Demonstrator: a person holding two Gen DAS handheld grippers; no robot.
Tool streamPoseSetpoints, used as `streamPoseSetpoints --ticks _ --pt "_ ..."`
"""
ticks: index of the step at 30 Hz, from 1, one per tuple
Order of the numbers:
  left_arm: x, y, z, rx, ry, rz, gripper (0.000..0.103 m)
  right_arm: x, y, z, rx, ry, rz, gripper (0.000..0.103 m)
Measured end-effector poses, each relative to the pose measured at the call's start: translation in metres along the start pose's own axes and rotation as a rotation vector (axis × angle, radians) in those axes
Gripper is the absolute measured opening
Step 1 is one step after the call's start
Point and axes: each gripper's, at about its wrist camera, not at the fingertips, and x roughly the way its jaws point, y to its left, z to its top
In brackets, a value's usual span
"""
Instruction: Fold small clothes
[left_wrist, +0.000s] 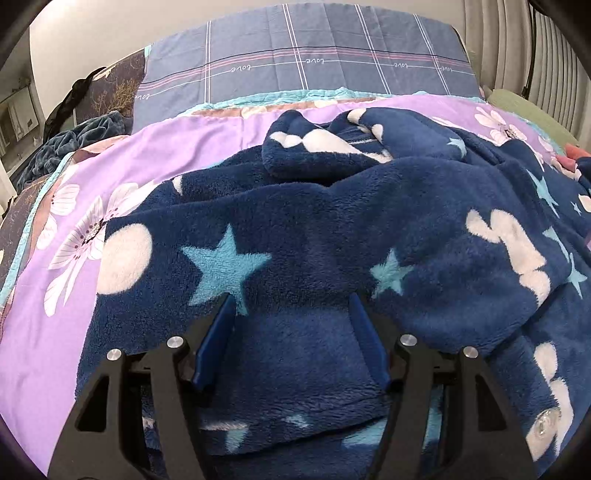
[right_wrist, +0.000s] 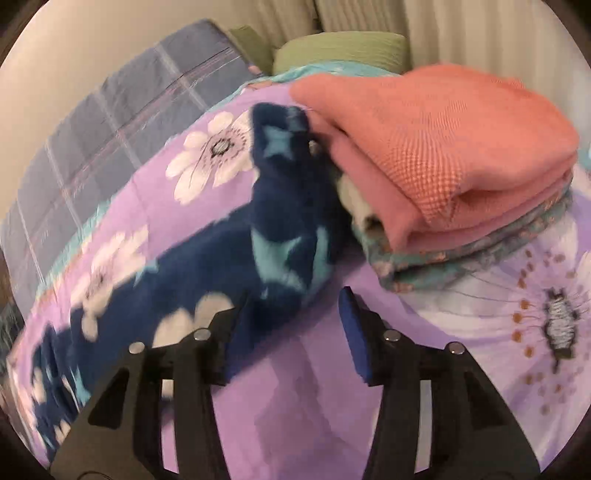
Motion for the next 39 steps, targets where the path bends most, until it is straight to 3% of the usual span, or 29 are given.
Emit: streamPoseSetpoints --ticks 1,4,7,10,13,16,19,22,24,26,31,33,35,37,39 --pt "0.0 0.0 0.0 0.0 0.0 0.0 0.066 0.002 -0.001 0.002 0.014 -0.024 0.006 0.059" --pt "0.0 0.0 0.0 -0.002 -0.001 -0.002 0.066 0.015 0.007 0.011 0.04 -0.064 -0.048 0.057" --pt "-0.001 0.0 0.0 -0.004 -0.001 -0.005 0.066 0.029 0.007 0.021 0.097 -0.064 -0.109 0.015" --pt "0.0 0.0 0.0 -0.004 -0.001 -0.005 0.066 0.028 0.008 0.029 0.161 -0.059 -0.021 0.011" --pt "-0.001 0.001 0.0 -0.005 -0.001 -0.007 0.066 -0.004 0.048 0.021 0.063 -0.112 0.183 0.011" --pt "-0.001 0.002 0.0 -0.009 -0.002 -0.012 0.066 -0.053 0.125 -0.017 -0.222 -0.121 0.471 0.011" --pt "-0.002 0.004 0.0 -0.018 -0.004 -0.024 0.066 -0.103 0.203 -0.1 -0.609 -0.078 0.714 0.014" --pt "-0.002 0.007 0.0 -0.031 -0.007 -0.042 0.066 -0.11 0.24 -0.178 -0.917 -0.032 0.673 0.033" --pt "-0.002 0.008 0.0 -0.035 -0.008 -0.048 0.066 -0.093 0.245 -0.218 -1.026 0.07 0.631 0.035" --pt "-0.003 0.009 0.0 -0.041 -0.01 -0.056 0.066 -0.08 0.237 -0.227 -1.01 0.137 0.608 0.043" --pt "-0.004 0.015 -0.001 -0.074 -0.02 -0.103 0.066 -0.085 0.22 -0.212 -0.919 0.163 0.67 0.05" --pt "-0.009 0.022 -0.002 -0.111 -0.04 -0.153 0.066 -0.085 0.226 -0.21 -0.935 0.146 0.658 0.051" --pt "-0.021 0.03 -0.003 -0.176 -0.063 -0.279 0.065 -0.077 0.225 -0.206 -0.92 0.147 0.641 0.052" --pt "-0.034 0.031 -0.002 -0.227 -0.061 -0.479 0.065 -0.068 0.222 -0.205 -0.884 0.172 0.643 0.052" --pt "-0.041 0.022 0.001 -0.217 -0.058 -0.571 0.065 -0.066 0.213 -0.202 -0.845 0.183 0.66 0.052"
